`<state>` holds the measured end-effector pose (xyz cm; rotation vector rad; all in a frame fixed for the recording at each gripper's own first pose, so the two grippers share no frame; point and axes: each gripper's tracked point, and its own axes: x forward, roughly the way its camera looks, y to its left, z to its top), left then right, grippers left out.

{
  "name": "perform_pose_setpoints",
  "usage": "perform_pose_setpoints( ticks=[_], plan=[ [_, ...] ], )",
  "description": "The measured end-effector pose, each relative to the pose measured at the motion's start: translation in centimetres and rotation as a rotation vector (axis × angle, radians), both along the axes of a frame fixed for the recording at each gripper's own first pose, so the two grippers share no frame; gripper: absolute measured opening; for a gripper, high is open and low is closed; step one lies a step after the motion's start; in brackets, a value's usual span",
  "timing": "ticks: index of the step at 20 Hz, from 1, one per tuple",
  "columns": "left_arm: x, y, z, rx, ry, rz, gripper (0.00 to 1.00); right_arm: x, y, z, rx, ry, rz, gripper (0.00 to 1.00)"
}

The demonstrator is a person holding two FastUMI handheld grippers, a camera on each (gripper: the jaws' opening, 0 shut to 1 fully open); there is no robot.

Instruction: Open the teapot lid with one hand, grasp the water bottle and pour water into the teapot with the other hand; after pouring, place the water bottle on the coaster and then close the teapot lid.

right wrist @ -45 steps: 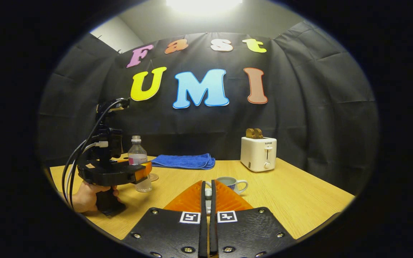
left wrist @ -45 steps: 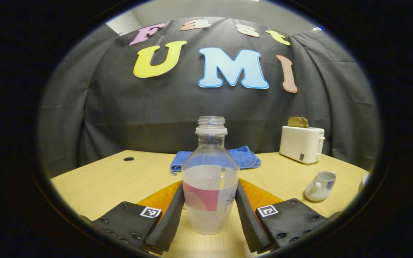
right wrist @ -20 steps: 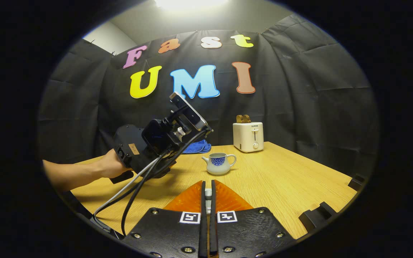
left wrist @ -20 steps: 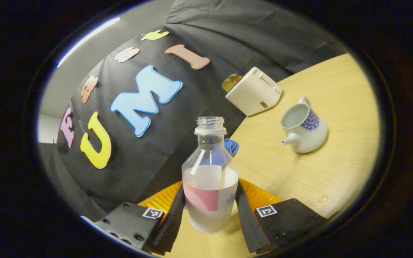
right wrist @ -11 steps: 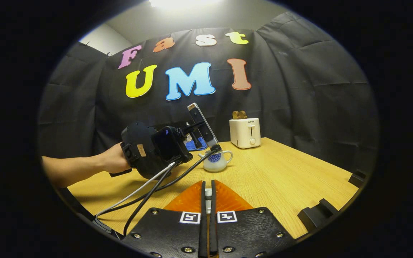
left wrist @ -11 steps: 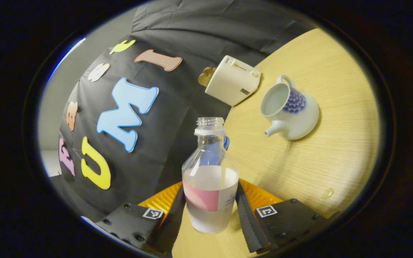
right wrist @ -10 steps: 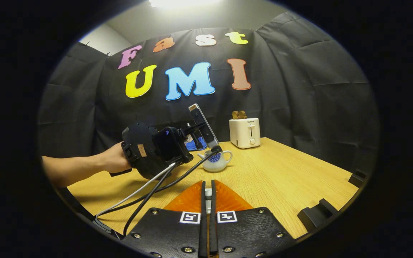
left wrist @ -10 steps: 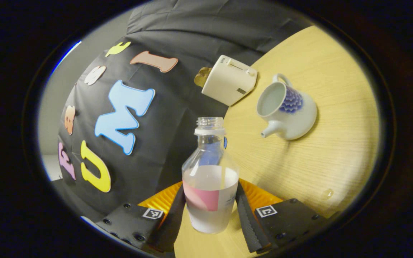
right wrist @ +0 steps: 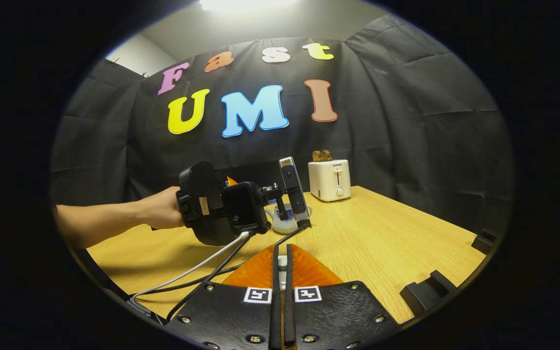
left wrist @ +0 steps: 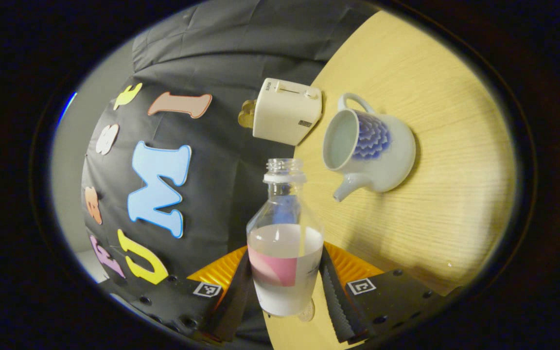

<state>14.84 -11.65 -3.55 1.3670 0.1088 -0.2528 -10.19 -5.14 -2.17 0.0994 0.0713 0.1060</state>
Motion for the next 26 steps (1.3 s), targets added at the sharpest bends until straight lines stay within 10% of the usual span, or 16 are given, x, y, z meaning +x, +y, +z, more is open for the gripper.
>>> perform_pose_setpoints(
  ticks=[26],
  plan=[
    [0.5,-1.3,1.5,0.453,0.01,-0.049,0.85,0.6,-2.2,-0.5,0.06,0.012,-0.034,0.03]
  ],
)
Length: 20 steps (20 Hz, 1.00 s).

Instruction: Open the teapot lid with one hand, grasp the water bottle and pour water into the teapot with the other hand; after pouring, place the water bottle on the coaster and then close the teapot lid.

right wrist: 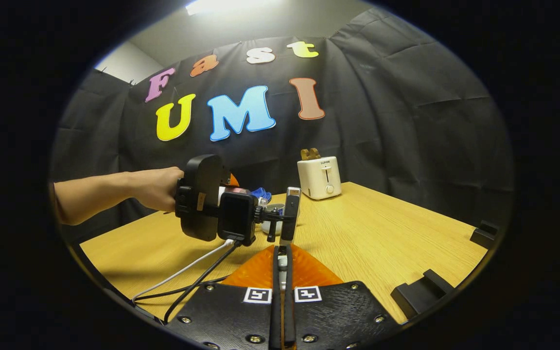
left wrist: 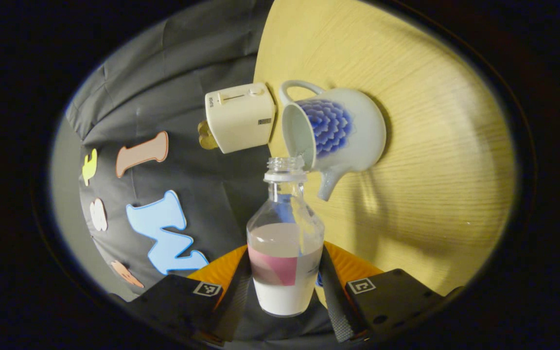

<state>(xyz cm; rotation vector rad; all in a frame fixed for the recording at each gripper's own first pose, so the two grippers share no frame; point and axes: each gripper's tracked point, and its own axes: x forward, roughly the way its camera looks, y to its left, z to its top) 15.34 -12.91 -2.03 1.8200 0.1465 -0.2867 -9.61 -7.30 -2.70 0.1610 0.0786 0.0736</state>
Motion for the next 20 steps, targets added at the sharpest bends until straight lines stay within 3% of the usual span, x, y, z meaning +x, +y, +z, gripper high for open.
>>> perform_pose_setpoints(
  ticks=[14,20],
  plan=[
    [0.1,-0.6,1.7,0.178,-0.013,-0.032,0.85,0.1,-0.2,-0.7,0.003,0.025,0.002,0.03],
    [0.1,-0.9,2.1,0.21,-0.017,-0.042,0.85,0.2,-0.3,-0.9,0.008,0.03,0.001,0.03]
  ],
)
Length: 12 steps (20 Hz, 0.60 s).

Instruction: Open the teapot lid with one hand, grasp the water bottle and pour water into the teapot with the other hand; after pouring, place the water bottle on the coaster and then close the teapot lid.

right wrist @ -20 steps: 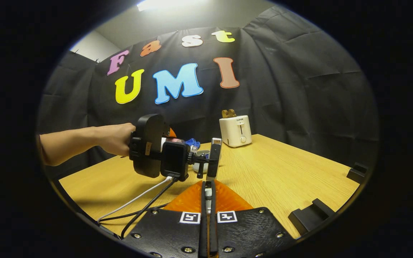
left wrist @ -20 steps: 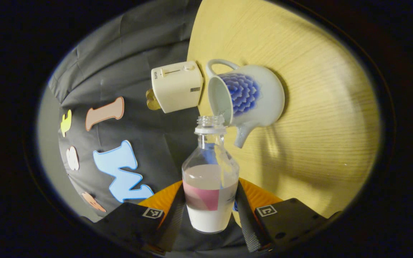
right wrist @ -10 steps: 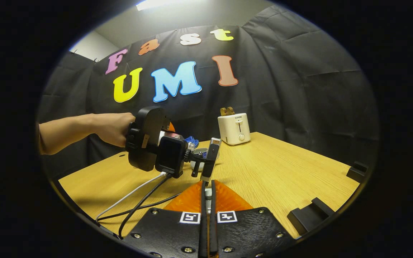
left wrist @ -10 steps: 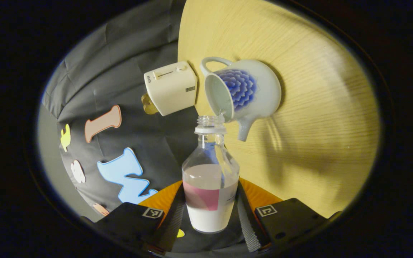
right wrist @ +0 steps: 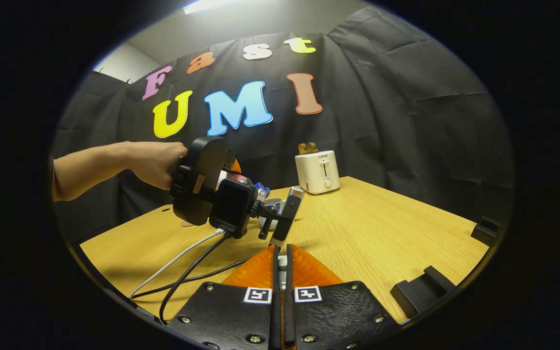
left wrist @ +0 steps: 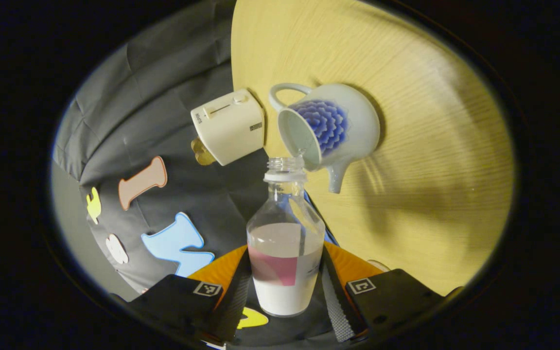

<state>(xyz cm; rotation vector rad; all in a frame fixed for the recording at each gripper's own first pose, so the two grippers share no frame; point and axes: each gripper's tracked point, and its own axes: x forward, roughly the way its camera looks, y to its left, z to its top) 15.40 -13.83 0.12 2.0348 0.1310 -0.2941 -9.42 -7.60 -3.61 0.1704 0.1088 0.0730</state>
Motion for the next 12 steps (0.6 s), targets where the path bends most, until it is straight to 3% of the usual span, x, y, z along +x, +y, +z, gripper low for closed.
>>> perform_pose_setpoints(
  ticks=[12],
  plan=[
    [0.5,-0.49,0.63,0.084,-0.019,-0.025,0.85,0.15,-0.25,-0.14,0.005,0.008,-0.001,0.03]
  ],
)
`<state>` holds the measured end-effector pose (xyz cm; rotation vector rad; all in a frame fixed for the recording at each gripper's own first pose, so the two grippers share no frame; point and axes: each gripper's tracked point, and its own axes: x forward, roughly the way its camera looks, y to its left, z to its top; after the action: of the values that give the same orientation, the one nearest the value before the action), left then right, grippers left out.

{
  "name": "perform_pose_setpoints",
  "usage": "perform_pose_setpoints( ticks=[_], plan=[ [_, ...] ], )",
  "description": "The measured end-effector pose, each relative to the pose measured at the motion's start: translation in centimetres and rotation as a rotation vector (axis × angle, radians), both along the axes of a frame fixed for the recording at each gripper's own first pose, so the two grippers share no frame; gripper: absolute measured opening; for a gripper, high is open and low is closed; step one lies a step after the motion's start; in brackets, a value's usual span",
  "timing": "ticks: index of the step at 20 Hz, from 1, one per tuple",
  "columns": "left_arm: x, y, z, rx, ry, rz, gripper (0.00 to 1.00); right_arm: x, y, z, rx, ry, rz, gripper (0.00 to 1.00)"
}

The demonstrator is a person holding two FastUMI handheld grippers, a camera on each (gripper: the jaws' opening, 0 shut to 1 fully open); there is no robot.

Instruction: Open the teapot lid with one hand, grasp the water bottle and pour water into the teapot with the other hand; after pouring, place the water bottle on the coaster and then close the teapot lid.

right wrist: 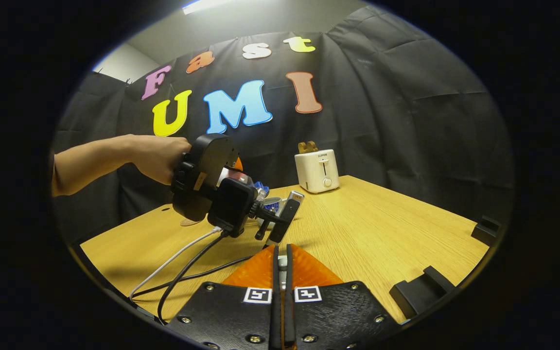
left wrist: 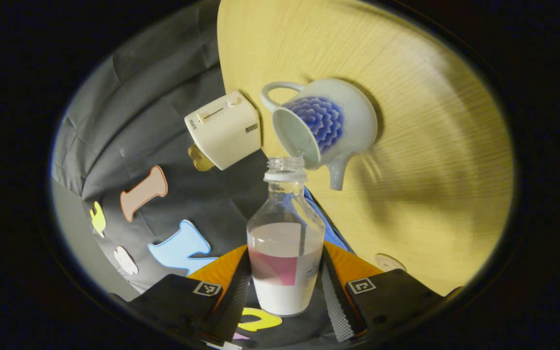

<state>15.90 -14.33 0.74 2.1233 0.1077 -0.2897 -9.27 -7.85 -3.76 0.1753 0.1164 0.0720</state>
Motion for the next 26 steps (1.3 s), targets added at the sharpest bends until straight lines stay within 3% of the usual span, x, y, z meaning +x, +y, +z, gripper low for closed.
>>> perform_pose_setpoints(
  ticks=[10,18,22,25,26],
  plan=[
    [0.0,-0.7,0.5,0.042,-0.02,-0.019,0.85,0.1,-0.1,-0.1,-0.004,0.005,0.0,0.03],
    [0.1,-0.8,0.2,0.009,-0.01,-0.032,0.85,0.2,0.1,0.0,-0.009,0.01,0.006,0.03],
    [0.0,-0.8,-0.6,-0.061,0.007,-0.044,0.72,0.2,0.1,0.3,-0.001,0.002,0.003,0.03],
    [0.1,-0.3,-1.2,-0.093,0.01,-0.041,0.85,0.2,0.2,0.4,-0.009,-0.003,0.0,0.03],
    [0.1,-0.2,-1.2,-0.11,0.013,-0.04,0.85,0.1,0.3,0.6,-0.008,-0.006,0.003,0.03]
  ],
)
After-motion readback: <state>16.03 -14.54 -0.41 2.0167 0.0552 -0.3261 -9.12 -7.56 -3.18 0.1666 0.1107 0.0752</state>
